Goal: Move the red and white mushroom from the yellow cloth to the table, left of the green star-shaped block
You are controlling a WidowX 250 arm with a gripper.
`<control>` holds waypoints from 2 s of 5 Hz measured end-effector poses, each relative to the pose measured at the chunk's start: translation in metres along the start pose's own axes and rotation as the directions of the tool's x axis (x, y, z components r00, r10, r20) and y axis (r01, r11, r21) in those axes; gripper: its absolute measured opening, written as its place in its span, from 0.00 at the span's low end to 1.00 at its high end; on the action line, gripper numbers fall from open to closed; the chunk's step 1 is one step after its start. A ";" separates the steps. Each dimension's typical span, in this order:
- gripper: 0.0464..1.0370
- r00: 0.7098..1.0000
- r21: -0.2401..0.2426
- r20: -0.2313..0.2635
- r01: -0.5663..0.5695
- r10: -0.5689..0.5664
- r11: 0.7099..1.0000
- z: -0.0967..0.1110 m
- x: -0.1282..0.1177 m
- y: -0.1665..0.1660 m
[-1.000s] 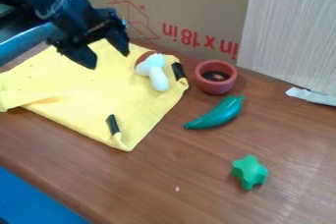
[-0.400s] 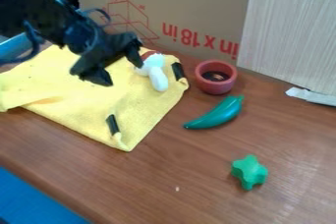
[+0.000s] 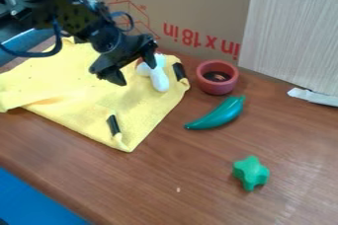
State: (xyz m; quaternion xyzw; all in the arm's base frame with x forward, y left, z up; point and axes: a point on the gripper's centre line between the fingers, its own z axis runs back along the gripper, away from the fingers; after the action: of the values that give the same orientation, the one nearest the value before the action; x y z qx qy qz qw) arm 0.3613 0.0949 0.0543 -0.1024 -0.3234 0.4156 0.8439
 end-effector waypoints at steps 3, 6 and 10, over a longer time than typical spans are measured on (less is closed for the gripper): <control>0.96 0.999 0.040 0.009 -0.037 0.037 0.999 -0.022 0.003 -0.010; 0.37 0.999 0.062 0.019 -0.033 0.032 0.998 -0.038 0.015 0.006; 0.02 0.994 -0.068 -0.110 -0.029 0.021 0.997 0.023 0.012 -0.019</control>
State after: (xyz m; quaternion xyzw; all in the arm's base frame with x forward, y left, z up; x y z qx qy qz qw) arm 0.3639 0.0902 0.0863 -0.1583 -0.2897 0.4084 0.8510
